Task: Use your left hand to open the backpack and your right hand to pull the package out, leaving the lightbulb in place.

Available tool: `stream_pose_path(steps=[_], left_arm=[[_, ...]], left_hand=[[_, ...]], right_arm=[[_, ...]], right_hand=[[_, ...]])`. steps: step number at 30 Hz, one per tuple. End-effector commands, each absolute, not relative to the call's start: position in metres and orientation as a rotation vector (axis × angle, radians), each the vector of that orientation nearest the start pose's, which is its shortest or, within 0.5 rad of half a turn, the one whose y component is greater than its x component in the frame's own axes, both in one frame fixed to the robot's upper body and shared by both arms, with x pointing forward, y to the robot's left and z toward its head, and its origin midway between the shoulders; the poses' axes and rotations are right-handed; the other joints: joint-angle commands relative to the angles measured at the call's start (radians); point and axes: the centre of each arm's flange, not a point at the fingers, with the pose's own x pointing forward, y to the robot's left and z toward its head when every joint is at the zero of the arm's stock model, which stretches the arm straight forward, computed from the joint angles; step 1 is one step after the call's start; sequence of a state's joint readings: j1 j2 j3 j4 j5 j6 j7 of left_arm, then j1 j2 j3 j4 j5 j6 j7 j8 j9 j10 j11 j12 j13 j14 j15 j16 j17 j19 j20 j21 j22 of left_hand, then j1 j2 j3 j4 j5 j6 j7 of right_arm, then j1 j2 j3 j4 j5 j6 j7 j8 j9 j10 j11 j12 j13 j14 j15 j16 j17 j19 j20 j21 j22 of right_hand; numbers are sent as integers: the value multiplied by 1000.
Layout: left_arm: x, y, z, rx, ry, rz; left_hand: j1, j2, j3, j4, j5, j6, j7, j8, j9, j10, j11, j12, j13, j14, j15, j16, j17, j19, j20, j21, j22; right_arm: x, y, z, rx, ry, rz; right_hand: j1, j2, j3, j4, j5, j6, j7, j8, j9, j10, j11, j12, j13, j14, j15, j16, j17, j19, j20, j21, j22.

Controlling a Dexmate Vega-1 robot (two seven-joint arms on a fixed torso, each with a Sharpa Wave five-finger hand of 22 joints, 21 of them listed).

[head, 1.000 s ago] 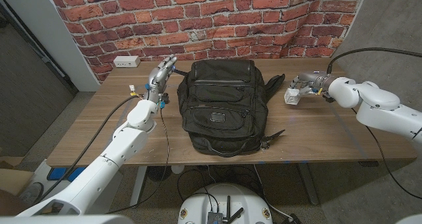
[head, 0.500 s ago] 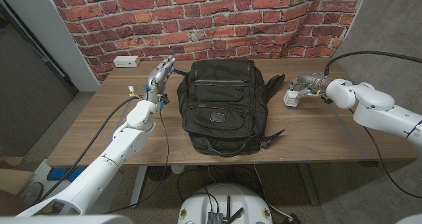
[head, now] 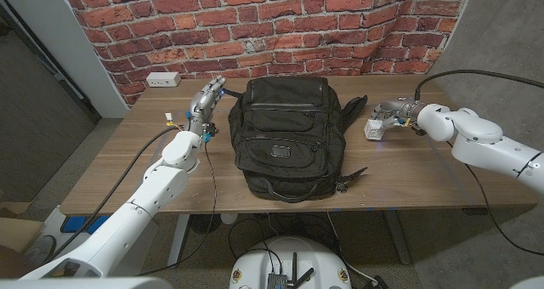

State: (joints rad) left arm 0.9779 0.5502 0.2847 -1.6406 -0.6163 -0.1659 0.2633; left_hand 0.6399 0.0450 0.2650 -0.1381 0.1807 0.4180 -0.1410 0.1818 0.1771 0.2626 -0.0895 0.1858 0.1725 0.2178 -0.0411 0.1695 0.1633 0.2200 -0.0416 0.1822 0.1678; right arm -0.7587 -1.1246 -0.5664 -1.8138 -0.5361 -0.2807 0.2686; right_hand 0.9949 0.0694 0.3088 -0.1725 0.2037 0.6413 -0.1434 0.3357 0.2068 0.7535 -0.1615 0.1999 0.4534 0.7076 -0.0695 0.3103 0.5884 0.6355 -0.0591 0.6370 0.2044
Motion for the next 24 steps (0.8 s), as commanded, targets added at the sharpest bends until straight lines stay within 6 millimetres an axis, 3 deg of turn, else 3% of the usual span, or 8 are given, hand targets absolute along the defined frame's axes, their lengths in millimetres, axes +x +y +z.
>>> stream_pose_path(steps=[1,24], left_arm=[[601,288,-2,-108,-624,-34],[607,285,-2,-110,-615,-44]], left_hand=[[3,11,9,-4,-1,6,4,2,0,2,0,3,2,2,-18,5,1,8,-78,5,0],[5,22,15,-9,-1,22,11,5,0,3,-1,4,2,7,-13,6,1,13,-81,6,0]], right_arm=[[595,-350,31,-1741,-222,-19],[595,-347,28,-1757,-173,14]], right_hand=[[1,7,11,10,0,-13,-2,-10,3,6,-20,-5,10,-15,-150,-5,3,-13,-118,2,1],[-5,-25,-27,12,-14,-133,-15,-66,2,-140,-10,-26,-5,-149,-141,-37,14,-79,-84,-12,-16]])
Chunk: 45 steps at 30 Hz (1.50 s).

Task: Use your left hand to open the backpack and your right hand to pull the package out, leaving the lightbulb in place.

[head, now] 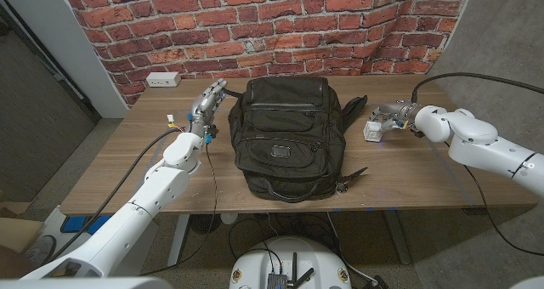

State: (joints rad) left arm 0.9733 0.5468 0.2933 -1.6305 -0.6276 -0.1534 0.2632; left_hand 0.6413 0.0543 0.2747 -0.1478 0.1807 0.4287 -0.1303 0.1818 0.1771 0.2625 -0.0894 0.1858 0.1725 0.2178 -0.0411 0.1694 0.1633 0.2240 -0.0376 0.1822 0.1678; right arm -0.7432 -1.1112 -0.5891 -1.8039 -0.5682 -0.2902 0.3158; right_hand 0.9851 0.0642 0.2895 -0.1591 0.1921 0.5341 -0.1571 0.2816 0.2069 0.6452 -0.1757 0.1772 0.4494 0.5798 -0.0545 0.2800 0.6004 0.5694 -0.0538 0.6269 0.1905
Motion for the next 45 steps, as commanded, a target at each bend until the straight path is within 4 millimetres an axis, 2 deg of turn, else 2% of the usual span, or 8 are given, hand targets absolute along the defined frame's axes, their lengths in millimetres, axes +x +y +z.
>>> stream_pose_path(steps=[1,7,12,19,28,31,35,45], left_arm=[[607,285,-2,-110,-614,-42],[607,285,-2,-109,-611,-43],[608,285,-2,-110,-609,-42],[609,284,-2,-110,-608,-44],[609,285,-2,-108,-611,-47],[609,285,-2,-100,-608,-49],[609,285,-2,-90,-606,-51],[605,290,-4,-69,-599,-29]], left_hand=[[4,13,6,0,-1,11,0,5,0,3,0,4,2,7,-13,6,1,9,-84,6,-1],[4,15,7,-1,-1,10,0,4,0,4,-2,5,2,8,-12,6,0,10,-83,6,-1],[5,16,7,-2,-1,11,-1,4,0,5,-2,5,2,8,-12,6,0,11,-83,6,-1],[5,17,9,-3,-1,12,-1,3,0,5,-2,5,2,8,-10,6,0,11,-83,6,-1],[5,18,10,-5,-1,12,0,2,0,5,0,5,2,8,-11,5,0,10,-82,5,-1],[4,18,9,-5,-2,12,-2,2,0,4,-1,5,2,7,-11,5,0,9,-83,5,-1],[2,17,8,-5,-2,11,-4,1,0,1,0,4,2,3,-10,3,0,5,-83,3,0],[-6,13,5,-5,-4,-2,-8,-4,0,-3,-3,2,2,-7,-16,1,1,-6,-84,0,0]], right_arm=[[595,-347,28,-1757,-171,16],[595,-346,30,-1758,-163,27],[594,-345,31,-1750,-165,41],[592,-345,34,-1729,-168,62],[592,-346,38,-1695,-153,119],[592,-346,38,-1682,-152,130],[590,-348,40,-1670,-156,132],[584,-352,47,-1627,-194,108]], right_hand=[[0,-26,-13,0,-5,-40,2,-18,1,-44,8,-3,-3,-33,-151,-11,2,-19,-82,-4,-3],[-7,-50,-29,1,-12,-126,6,-53,-1,-141,16,-7,-17,-107,-140,-36,-4,-47,-58,-18,-8],[-25,-71,-42,5,-13,-184,14,-74,-3,-210,32,-8,-29,-151,-104,-52,-13,-77,-30,-37,-12],[-66,-104,-63,15,-7,-255,24,-90,-5,-301,64,-8,-49,-233,-53,-83,-37,-124,14,-72,-17],[-118,-125,-80,28,2,-325,41,-97,-9,-377,81,-8,-74,-307,-3,-99,-68,-184,51,-123,-21],[-132,-128,-85,31,6,-350,47,-98,-10,-411,98,-8,-85,-342,13,-102,-81,-201,56,-142,-22],[-150,-132,-91,35,8,-383,52,-101,-12,-437,101,-7,-98,-370,38,-101,-96,-216,63,-162,-23],[-168,-124,-94,42,10,-407,61,-101,-14,-452,105,-3,-110,-385,41,-97,-108,-226,62,-179,-24]])
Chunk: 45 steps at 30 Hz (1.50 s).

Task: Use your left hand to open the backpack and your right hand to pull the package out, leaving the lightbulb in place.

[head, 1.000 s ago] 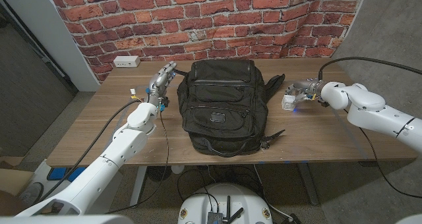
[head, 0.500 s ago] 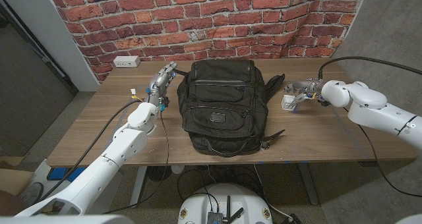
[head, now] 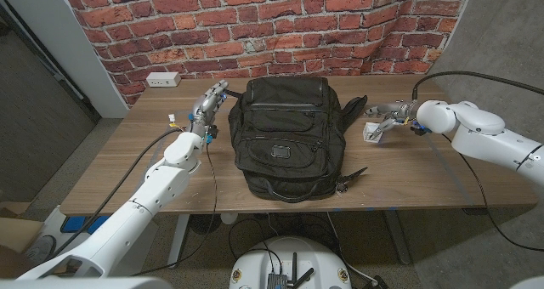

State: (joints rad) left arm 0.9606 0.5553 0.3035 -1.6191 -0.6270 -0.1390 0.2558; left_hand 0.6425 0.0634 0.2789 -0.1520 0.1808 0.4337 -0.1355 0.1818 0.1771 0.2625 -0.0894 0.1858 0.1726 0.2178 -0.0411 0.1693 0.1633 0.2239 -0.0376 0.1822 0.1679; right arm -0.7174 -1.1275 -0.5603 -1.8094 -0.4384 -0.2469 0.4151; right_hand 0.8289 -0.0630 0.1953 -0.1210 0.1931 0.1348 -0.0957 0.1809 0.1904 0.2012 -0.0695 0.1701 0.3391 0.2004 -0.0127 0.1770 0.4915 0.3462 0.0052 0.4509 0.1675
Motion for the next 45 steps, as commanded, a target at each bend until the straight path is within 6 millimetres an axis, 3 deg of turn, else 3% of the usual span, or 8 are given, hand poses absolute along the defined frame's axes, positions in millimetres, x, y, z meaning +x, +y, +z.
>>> stream_pose_path(steps=[1,12,24,45], left_arm=[[605,290,-5,-67,-598,-30],[606,293,-5,-45,-597,-23],[609,300,-10,-42,-592,-38],[620,316,-8,-24,-637,-4]], left_hand=[[-8,4,1,0,-4,-8,-3,-4,0,-4,-2,2,2,-8,-16,0,1,-6,-84,0,0],[-34,8,-5,8,-6,-58,-6,-13,0,-24,-7,-2,3,-47,-16,-3,1,-57,-81,-8,0],[-68,26,-6,20,-7,-106,-20,-13,0,-55,8,-5,3,-87,-12,-4,3,-77,-80,-4,1],[-119,50,-9,44,-6,-138,-20,-12,0,-75,17,-4,3,-102,-14,3,6,-71,-82,4,1]], right_arm=[[584,-353,48,-1621,-200,105],[580,-360,51,-1506,-229,53],[577,-362,54,-1404,-254,6],[584,-351,49,-1115,-361,-78]], right_hand=[[-12,4,0,4,9,-9,-1,-1,3,-8,-2,4,0,-7,-1,6,1,-3,3,-4,-1],[-39,17,-4,16,8,-3,1,8,1,7,-2,14,-12,-10,-14,13,-9,-31,0,-29,-2],[-125,58,-16,61,3,10,11,18,-1,21,1,19,-35,-9,-24,24,-24,-2,-18,-45,-2],[-157,97,-14,71,-3,62,16,33,-3,64,0,31,-58,11,-42,36,-42,33,-39,-59,-2]])
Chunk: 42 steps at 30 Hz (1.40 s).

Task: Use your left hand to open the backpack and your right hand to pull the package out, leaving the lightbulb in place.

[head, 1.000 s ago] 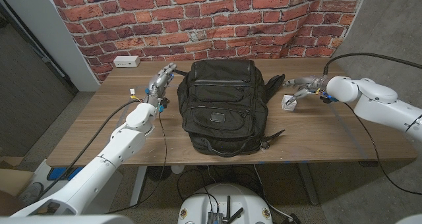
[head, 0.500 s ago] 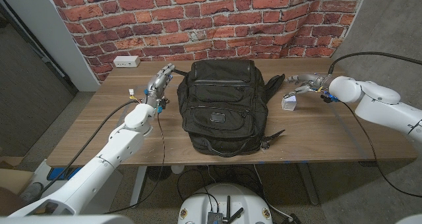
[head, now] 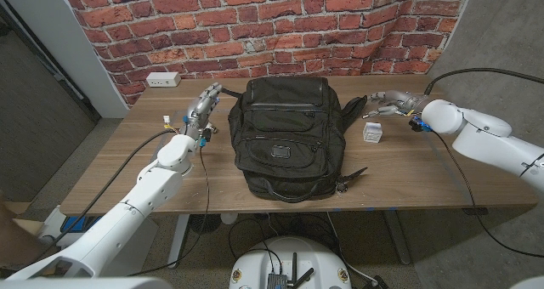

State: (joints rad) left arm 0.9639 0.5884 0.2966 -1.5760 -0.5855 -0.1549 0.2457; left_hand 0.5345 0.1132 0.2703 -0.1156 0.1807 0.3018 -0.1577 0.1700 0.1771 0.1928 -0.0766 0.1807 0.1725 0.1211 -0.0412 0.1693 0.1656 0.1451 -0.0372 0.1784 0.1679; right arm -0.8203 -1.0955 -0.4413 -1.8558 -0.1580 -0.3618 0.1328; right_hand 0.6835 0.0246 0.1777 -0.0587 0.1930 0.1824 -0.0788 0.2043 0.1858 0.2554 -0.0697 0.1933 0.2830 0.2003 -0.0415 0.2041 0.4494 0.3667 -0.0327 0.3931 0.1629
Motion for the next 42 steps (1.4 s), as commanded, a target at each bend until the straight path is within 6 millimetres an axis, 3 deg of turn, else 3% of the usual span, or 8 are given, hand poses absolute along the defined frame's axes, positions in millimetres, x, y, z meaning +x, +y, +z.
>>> stream_pose_path(steps=[1,8,14,24,34,42], left_arm=[[621,316,-8,-30,-639,-4],[624,321,-10,-51,-662,16],[622,318,-22,-99,-670,47],[613,323,-35,-105,-668,56],[612,322,-51,-139,-674,30],[613,324,-57,-147,-685,24]], left_hand=[[-13,1,-1,9,-6,-8,3,0,0,-7,4,1,3,-5,-14,3,4,8,-82,8,1],[-25,3,-3,13,-6,-14,5,0,-1,-10,5,1,3,-6,-15,4,4,9,-84,9,1],[-31,5,-3,15,-6,-15,6,1,-1,-11,6,2,3,-7,-15,4,4,9,-84,9,1],[-44,10,-3,18,-5,-11,11,6,-2,-13,6,3,3,-8,-16,5,4,10,-85,10,1],[-54,15,-2,20,-4,-10,13,7,-2,-12,11,5,3,5,-16,10,4,14,-85,11,1],[-62,18,-1,22,-3,-10,15,8,-2,-9,10,7,3,9,-14,11,3,15,-85,11,1]], right_arm=[[585,-351,48,-1093,-370,-75],[587,-350,47,-996,-391,-81],[590,-350,44,-911,-410,-76],[590,-344,34,-756,-448,-50],[599,-335,13,-549,-490,-17],[605,-328,-3,-394,-541,-20]], right_hand=[[-14,11,3,10,-4,16,-1,10,1,10,1,7,-2,11,-13,8,0,13,-1,-2,3],[-38,19,-2,19,-10,17,0,6,0,4,4,2,-13,-3,-15,3,-8,2,-17,-19,2],[-81,46,-5,40,-15,3,-2,-5,-2,-3,2,-3,-29,-16,-21,0,-16,-12,-28,-42,1],[-152,71,-18,74,-15,0,29,-11,-2,-8,11,-5,-48,-31,-12,-3,-28,-26,-21,-70,1],[-225,86,-36,107,-8,-41,43,-25,-4,-38,10,-12,-69,-64,-8,-11,-43,-46,-26,-106,1],[-253,92,-43,119,-4,-50,48,-24,-5,-47,13,-13,-76,-72,-8,-11,-49,-51,-28,-119,1]])
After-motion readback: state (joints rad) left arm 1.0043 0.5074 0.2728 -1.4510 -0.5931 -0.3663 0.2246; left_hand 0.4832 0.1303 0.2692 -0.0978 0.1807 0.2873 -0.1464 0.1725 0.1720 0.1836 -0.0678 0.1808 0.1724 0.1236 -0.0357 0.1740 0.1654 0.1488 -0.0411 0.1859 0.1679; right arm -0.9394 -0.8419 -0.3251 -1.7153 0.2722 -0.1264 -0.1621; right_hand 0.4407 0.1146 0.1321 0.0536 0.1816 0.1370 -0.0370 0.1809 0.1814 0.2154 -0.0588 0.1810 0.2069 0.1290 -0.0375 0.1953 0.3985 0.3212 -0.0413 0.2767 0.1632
